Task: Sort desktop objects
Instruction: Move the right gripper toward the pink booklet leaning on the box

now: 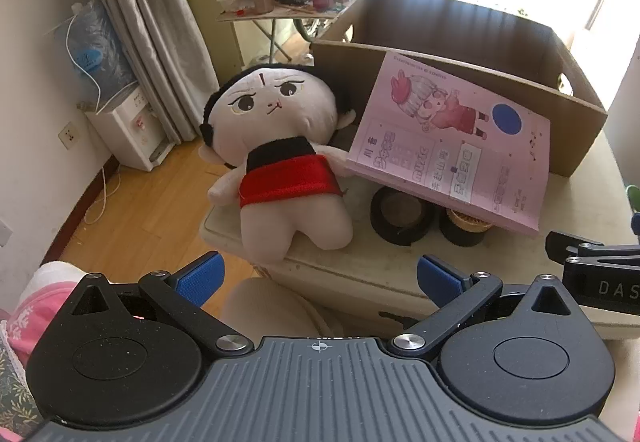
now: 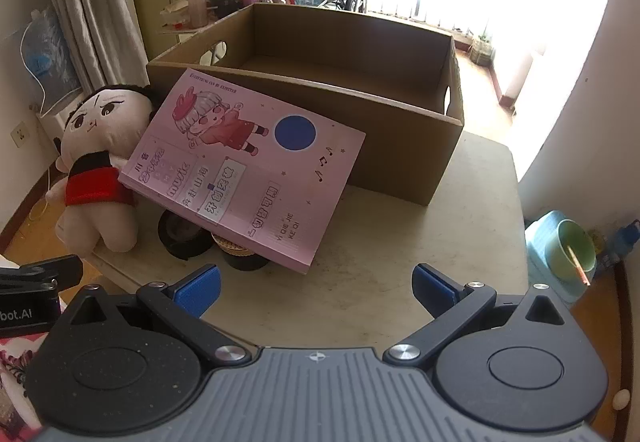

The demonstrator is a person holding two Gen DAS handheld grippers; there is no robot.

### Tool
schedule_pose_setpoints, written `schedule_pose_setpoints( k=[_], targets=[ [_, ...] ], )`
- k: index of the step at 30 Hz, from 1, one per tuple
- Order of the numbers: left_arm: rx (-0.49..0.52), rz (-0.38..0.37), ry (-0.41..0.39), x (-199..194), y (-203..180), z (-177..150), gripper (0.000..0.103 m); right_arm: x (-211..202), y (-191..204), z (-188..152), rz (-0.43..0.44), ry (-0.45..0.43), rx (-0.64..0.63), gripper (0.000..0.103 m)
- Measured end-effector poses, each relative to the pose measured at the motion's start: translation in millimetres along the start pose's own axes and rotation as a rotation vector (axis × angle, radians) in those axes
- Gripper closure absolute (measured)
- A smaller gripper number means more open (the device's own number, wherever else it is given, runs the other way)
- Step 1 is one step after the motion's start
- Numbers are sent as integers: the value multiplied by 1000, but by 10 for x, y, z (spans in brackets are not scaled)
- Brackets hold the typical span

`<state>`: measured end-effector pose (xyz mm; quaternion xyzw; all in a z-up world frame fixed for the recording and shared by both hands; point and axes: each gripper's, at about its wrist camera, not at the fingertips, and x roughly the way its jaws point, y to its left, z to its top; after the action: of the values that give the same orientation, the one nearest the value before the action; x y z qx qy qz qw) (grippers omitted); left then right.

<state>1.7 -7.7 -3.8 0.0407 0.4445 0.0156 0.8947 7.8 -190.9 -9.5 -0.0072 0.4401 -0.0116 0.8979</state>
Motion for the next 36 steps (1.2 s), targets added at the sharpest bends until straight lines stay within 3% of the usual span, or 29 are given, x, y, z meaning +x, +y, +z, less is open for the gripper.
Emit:
schedule_pose_setpoints(
  k=[36],
  targets=[
    [-33, 10, 29, 79, 61, 60, 0, 90, -34, 39, -18, 13, 14, 0]
  ],
)
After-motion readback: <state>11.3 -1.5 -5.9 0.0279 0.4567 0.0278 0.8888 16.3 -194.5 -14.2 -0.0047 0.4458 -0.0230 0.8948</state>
